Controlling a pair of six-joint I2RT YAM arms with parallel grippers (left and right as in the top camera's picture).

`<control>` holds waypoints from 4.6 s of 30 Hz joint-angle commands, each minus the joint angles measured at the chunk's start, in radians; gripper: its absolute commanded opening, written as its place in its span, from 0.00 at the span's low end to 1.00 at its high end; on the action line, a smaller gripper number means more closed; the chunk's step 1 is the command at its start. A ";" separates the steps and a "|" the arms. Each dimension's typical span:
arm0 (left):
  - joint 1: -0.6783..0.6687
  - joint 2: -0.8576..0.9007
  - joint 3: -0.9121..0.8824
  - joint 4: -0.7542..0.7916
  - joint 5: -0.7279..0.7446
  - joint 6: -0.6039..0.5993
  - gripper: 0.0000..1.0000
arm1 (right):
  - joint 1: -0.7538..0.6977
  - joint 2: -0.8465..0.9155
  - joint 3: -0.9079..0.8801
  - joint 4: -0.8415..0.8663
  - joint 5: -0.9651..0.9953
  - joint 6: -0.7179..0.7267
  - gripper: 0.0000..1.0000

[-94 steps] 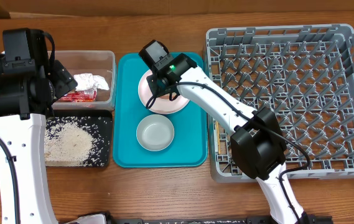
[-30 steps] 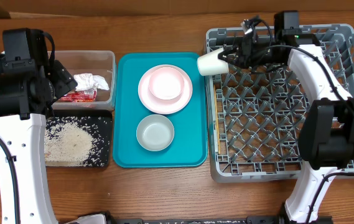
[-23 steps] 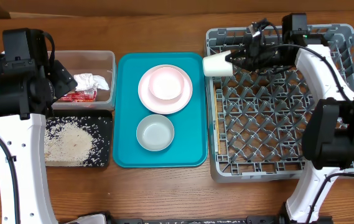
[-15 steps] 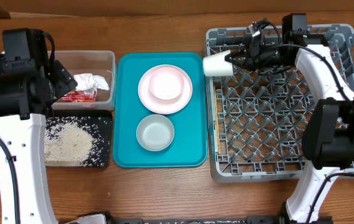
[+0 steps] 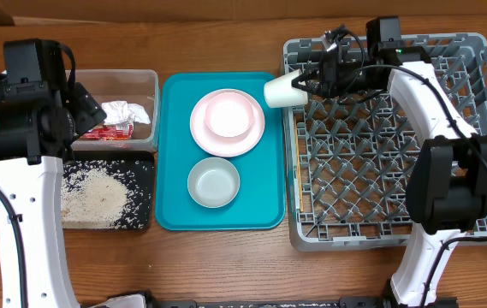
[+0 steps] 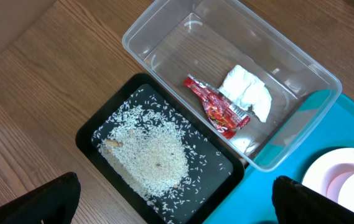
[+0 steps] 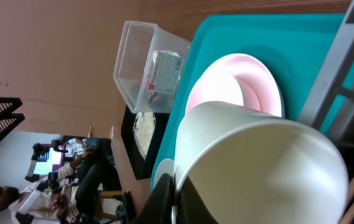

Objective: Sort waste into correct bins and load items into the dishwasher

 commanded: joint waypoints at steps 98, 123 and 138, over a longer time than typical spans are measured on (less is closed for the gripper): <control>-0.001 -0.003 0.016 0.000 0.002 0.009 1.00 | 0.024 -0.404 0.016 0.038 0.270 -0.102 0.04; -0.001 -0.003 0.016 0.000 0.002 0.009 1.00 | -0.027 -0.078 -0.240 0.210 -0.034 -0.128 0.05; -0.001 -0.003 0.016 0.000 0.002 0.009 1.00 | -0.102 -0.078 -0.240 -0.081 0.079 -0.355 0.14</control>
